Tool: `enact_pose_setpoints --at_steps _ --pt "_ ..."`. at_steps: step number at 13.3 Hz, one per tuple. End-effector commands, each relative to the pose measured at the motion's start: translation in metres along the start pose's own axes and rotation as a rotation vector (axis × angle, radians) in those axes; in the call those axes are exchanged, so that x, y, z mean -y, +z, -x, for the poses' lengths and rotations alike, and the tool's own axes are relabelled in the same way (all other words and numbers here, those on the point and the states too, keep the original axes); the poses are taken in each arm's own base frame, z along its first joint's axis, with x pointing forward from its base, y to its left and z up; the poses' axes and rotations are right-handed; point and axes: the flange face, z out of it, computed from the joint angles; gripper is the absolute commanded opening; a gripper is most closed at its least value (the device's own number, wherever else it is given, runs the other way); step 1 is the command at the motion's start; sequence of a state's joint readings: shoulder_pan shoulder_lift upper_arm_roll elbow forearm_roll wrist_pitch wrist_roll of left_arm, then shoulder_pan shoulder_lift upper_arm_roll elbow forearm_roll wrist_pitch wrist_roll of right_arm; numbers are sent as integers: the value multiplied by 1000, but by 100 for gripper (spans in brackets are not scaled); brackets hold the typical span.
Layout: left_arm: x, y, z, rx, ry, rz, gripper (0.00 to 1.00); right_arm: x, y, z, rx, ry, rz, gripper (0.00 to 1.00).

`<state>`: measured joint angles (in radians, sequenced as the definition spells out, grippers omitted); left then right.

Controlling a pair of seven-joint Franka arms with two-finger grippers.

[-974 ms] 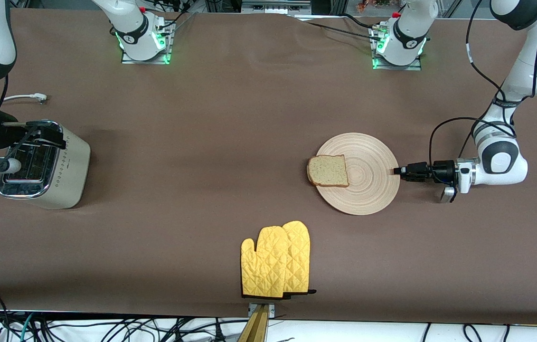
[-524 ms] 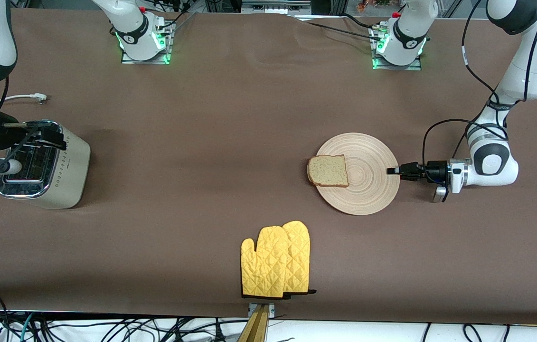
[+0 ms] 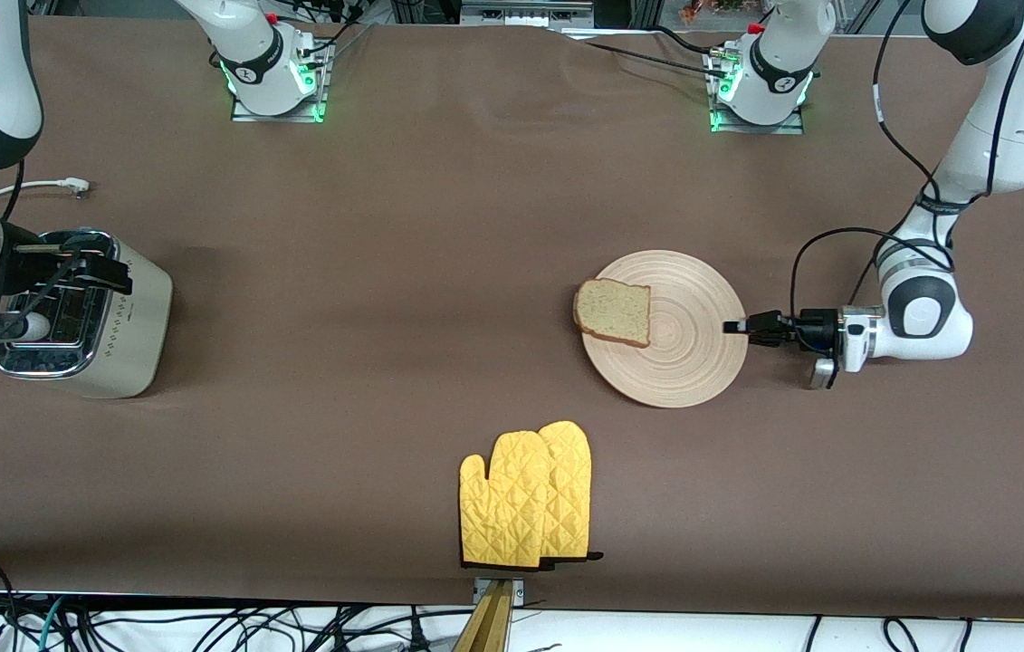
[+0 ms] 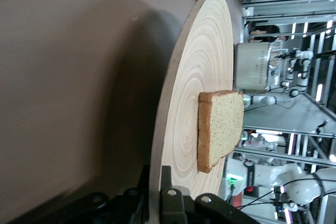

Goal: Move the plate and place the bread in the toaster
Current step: 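Push the wooden plate with the left gripper toward the toaster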

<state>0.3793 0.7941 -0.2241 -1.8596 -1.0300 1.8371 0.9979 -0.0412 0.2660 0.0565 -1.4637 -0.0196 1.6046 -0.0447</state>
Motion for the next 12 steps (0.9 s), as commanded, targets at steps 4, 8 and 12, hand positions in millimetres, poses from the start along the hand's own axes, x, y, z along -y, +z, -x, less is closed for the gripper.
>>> enact_pose_setpoints --at_steps 4,8,12 --pt "-70 106 -18 -80 -21 75 0 6 11 -7 10 4 -24 100" --pt "-95 184 14 -105 -67 -7 0 8 22 -12 26 4 -50 100" --pt "-110 235 36 -117 -103 -51 0 13 31 -15 41 2 -91 100"
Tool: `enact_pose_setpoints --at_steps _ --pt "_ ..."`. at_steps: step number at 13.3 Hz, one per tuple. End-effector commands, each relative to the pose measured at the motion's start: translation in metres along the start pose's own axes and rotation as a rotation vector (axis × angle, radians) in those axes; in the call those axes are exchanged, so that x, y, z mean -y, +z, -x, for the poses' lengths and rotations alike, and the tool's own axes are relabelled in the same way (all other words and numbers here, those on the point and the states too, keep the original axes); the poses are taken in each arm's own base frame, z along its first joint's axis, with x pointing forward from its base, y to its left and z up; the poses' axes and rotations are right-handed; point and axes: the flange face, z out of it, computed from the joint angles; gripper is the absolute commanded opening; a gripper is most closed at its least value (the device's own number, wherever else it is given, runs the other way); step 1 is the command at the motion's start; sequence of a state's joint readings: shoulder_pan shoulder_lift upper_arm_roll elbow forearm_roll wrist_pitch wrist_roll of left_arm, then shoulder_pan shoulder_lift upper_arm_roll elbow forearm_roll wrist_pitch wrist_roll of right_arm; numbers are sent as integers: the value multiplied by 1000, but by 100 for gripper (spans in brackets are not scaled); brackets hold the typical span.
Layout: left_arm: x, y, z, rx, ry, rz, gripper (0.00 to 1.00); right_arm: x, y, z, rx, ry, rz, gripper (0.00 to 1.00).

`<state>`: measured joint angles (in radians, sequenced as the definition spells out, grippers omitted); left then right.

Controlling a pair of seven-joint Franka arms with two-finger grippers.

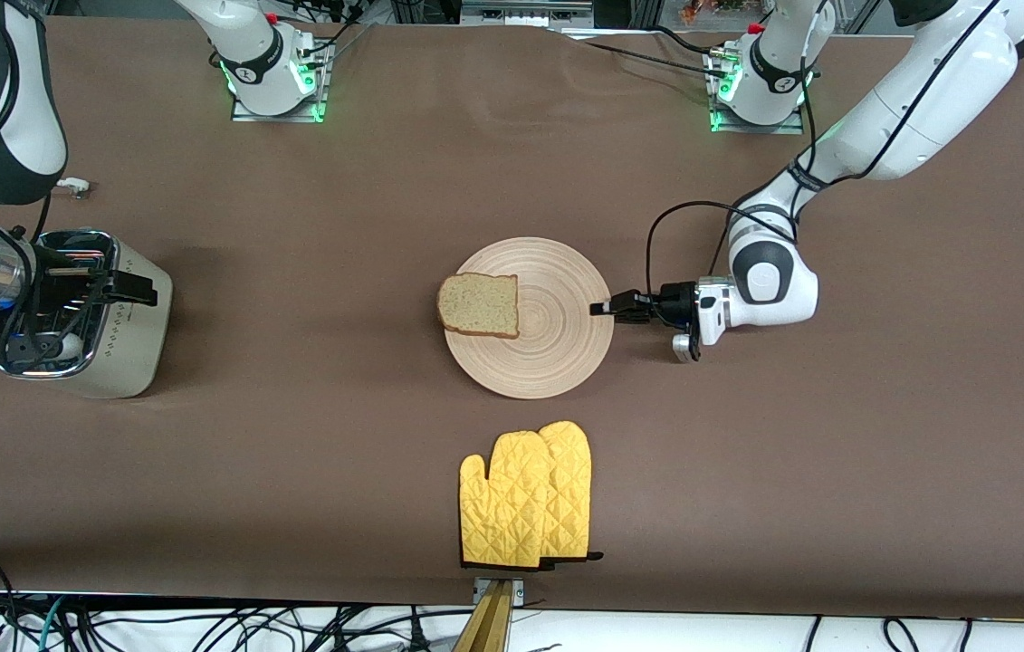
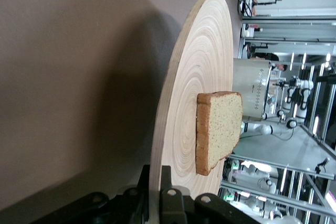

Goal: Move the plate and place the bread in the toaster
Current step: 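Push the wooden plate with the left gripper toward the toaster, then reach the right gripper toward the bread while the left gripper withdraws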

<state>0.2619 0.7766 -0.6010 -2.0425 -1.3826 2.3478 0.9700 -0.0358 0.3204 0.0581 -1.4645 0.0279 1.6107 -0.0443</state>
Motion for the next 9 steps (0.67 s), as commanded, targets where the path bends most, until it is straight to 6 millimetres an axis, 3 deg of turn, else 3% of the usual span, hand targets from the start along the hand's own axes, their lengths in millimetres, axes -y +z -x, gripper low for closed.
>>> enact_pose_setpoints --at_steps 1,2,3,5,8,9 --pt "-22 24 18 -19 18 -45 0 8 8 -1 11 9 -74 100" --pt "-20 25 19 -16 15 -46 0 11 15 -4 21 15 -105 100" --pt "-20 28 21 -11 15 -46 8 13 20 -6 29 17 -132 100" --pt "-26 26 17 -17 19 -47 100 19 34 -12 47 23 -186 100" --pt "-39 12 8 -35 2 -54 100 40 59 -18 57 31 -244 100" --pt "-44 4 4 -45 0 -50 100 57 67 -19 61 69 -239 100"
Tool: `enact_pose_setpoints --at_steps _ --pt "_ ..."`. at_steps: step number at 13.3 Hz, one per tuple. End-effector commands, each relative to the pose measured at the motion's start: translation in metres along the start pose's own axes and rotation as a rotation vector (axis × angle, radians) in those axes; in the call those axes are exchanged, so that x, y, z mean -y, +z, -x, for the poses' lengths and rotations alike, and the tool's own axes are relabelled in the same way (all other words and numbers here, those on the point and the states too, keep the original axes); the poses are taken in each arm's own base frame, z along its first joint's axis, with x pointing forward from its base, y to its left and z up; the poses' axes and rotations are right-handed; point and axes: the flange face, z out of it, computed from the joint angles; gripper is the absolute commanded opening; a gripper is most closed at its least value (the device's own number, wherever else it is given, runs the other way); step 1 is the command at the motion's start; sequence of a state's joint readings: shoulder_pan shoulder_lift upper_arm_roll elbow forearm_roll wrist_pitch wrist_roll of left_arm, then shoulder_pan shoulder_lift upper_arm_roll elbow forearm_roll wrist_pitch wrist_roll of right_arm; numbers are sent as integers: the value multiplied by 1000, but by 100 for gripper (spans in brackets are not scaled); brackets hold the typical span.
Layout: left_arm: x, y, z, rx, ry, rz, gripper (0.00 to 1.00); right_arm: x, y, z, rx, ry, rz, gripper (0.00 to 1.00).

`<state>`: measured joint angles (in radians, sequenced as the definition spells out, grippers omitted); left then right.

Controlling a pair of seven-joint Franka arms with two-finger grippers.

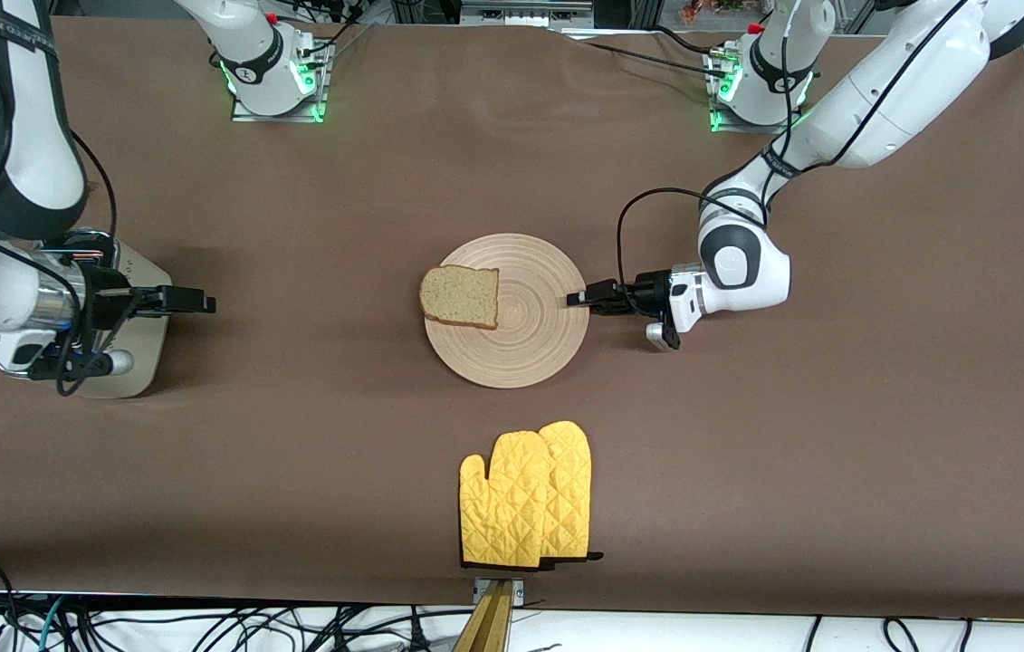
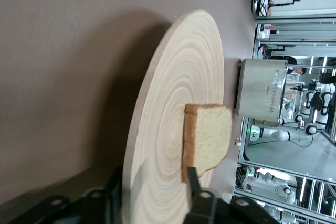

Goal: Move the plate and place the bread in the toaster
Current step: 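Reach the right gripper toward the bread while the left gripper withdraws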

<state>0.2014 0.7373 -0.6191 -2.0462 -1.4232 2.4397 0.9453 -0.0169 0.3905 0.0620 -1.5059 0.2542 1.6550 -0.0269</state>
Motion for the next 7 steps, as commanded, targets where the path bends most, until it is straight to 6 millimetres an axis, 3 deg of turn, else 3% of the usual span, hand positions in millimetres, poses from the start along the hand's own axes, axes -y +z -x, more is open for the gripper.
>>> enact_pose_setpoints --at_steps 1,4,7 --pt "-20 -24 -6 -35 -12 8 100 42 27 0 -11 81 -9 100" --pt "-18 -49 -15 -19 1 7 100 101 71 0 -18 116 -34 100" --pt "-11 -110 -38 181 -6 -42 100 143 121 5 -31 156 -23 100"
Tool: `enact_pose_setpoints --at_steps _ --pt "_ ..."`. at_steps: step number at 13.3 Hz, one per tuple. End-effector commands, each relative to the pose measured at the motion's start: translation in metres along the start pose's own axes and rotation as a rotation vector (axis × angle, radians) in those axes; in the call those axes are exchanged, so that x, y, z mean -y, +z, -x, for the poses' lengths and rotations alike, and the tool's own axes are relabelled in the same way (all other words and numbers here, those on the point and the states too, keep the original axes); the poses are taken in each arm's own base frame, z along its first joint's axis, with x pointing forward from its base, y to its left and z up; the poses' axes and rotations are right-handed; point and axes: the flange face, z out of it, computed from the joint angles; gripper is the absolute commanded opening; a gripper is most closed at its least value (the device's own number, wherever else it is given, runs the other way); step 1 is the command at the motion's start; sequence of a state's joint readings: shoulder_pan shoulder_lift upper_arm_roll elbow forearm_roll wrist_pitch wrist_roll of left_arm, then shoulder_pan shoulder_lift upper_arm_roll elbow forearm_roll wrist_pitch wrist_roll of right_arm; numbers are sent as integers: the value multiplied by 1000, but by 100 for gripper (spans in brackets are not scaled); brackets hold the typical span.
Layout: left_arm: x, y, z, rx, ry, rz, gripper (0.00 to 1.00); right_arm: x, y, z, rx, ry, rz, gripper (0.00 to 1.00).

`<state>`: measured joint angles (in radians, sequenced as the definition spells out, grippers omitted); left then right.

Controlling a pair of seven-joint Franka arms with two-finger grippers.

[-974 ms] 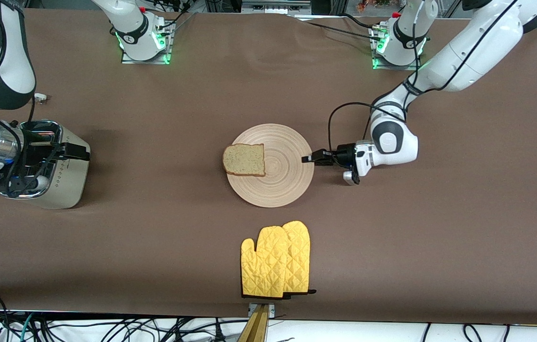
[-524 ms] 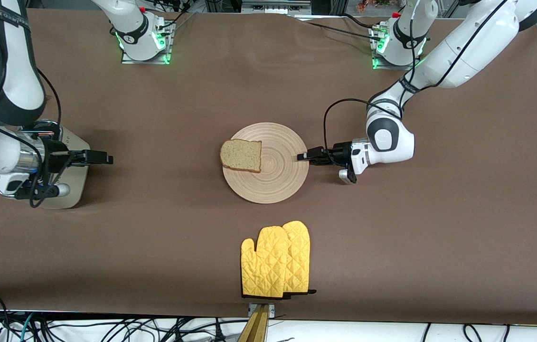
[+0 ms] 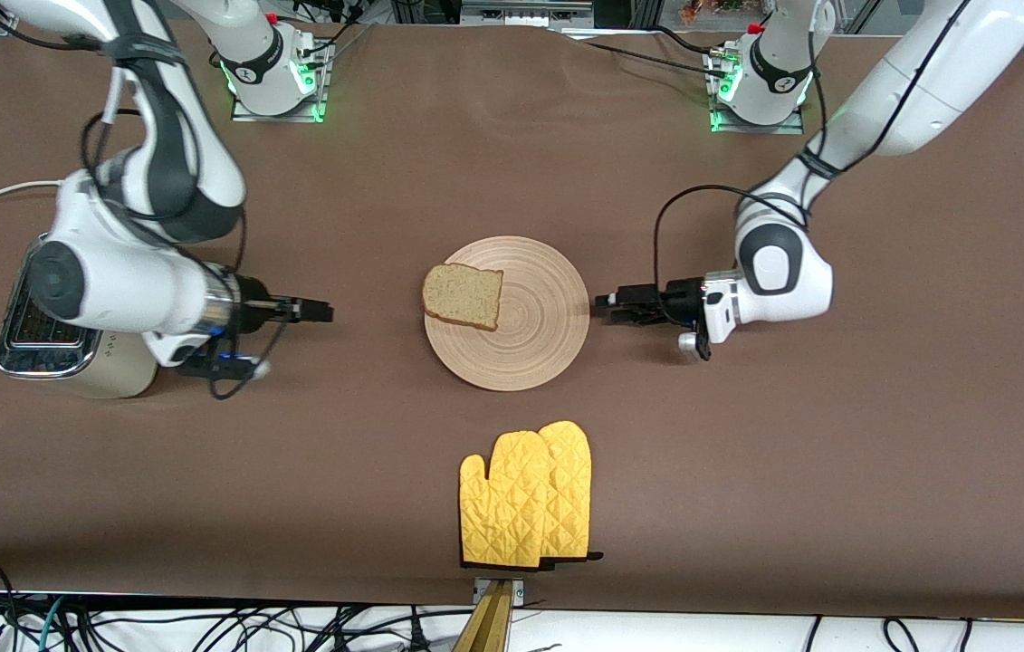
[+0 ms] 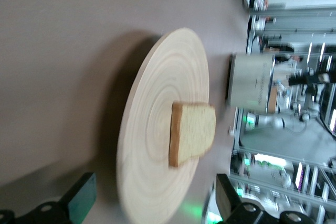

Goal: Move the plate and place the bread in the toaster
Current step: 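Reach the right gripper toward the bread while the left gripper withdraws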

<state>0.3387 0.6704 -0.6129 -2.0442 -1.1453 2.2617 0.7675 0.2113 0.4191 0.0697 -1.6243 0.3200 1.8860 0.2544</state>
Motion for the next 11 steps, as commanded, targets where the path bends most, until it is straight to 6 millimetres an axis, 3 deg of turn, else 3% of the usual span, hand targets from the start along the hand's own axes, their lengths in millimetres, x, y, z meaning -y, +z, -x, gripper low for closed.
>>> enact_pose_setpoints --at_steps 1,4,9,11 --pt "-2 -64 -12 127 -24 -79 100 22 38 11 -16 51 -4 100" --pt "-30 -114 -37 275 -88 -259 100 49 82 20 -11 121 6 100" --pt "-113 -213 -82 247 -215 -502 100 95 152 42 -33 212 23 100" --pt "-138 -247 -91 205 -179 -672 100 96 176 45 -39 205 33 100"
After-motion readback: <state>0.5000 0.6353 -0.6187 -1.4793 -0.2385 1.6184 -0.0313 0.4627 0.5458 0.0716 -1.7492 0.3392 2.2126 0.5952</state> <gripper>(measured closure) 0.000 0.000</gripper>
